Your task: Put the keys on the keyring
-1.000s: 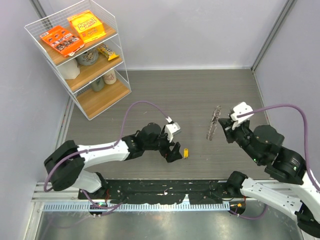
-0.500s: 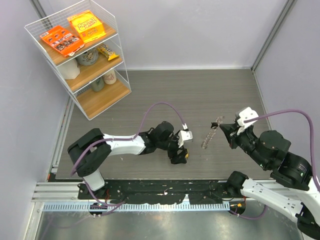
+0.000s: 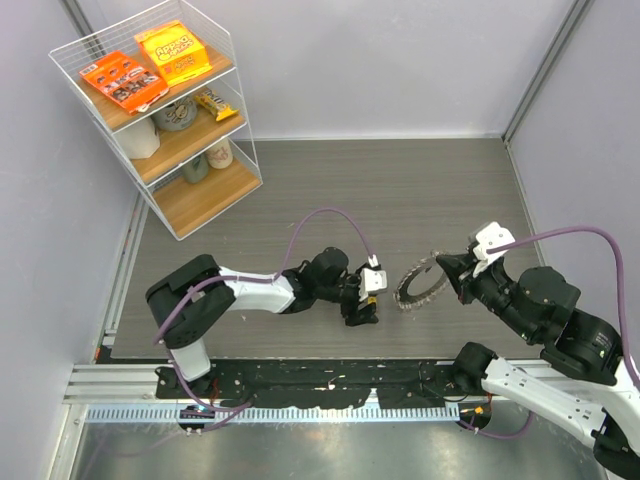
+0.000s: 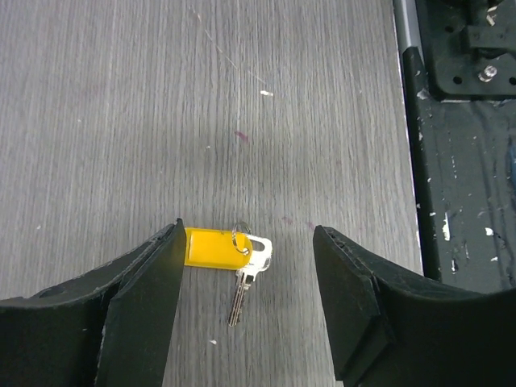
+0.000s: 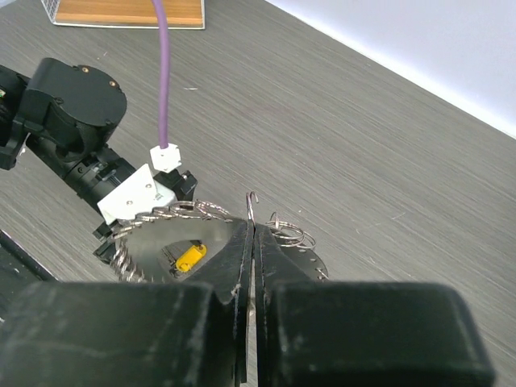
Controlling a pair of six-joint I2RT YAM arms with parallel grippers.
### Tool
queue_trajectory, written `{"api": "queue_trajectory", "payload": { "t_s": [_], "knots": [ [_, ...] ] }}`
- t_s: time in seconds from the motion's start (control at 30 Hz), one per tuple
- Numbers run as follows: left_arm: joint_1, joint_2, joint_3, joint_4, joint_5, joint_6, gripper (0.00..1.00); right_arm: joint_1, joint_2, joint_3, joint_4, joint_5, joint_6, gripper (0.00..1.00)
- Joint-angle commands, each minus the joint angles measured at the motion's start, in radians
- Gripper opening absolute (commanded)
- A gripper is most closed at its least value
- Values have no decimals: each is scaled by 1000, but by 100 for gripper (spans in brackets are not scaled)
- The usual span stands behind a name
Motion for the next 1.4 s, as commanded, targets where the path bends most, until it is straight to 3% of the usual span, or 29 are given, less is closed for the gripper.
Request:
{"api": "queue_trajectory", "payload": {
  "t_s": [0.0,0.37,0.57,1.0,1.27,1.37],
  "knots": [
    [-3,40,21,82,28,24,69,0,-18,0,72,-14,13,5],
    [-4,95,70,69,51,16,62,0,-36,-17,77,-35,15,6],
    [-1,115,68,56,71,15,51,0,-30,-17,80,-38,13,6],
    [-1,116,22,69,51,16,47,0,-15,-6,77,-50,16,6],
    [-3,124,34,42,41,27,36,0,-13,0,72,-53,21,5],
    [-3,124,39,25,41,33,27,0,-15,0,70,-55,22,6]
  ]
}}
